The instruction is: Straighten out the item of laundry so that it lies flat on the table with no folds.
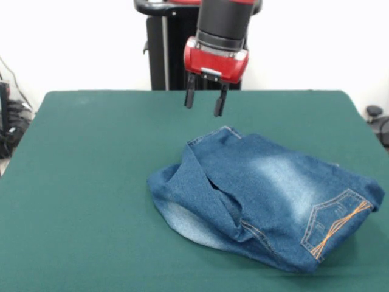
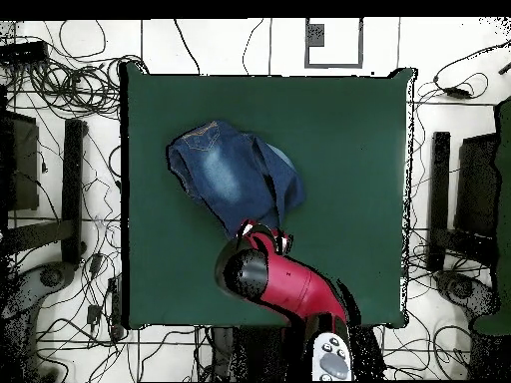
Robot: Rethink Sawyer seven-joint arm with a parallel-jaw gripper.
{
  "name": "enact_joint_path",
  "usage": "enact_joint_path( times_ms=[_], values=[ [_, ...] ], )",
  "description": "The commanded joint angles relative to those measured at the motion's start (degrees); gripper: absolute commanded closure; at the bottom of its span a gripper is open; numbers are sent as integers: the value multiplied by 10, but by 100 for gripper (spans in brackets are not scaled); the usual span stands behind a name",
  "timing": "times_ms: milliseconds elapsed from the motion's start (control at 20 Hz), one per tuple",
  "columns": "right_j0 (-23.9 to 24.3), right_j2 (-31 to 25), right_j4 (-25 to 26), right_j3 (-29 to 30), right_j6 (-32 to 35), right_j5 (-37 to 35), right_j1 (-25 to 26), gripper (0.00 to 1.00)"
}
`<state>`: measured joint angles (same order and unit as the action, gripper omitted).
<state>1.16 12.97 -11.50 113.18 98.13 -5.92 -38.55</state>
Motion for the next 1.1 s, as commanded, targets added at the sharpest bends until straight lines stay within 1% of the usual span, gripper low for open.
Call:
enact_joint_path(
  times_ms=[50, 400, 650, 1100],
  values=[
    [-1, -81, -36, 36, 153, 16, 28, 0],
    [3, -89, -36, 40, 158, 29, 26, 0],
    [11, -100, -37, 38, 160, 39, 33, 0],
    [10, -106, -44, 38, 166, 48, 35, 0]
  ],
)
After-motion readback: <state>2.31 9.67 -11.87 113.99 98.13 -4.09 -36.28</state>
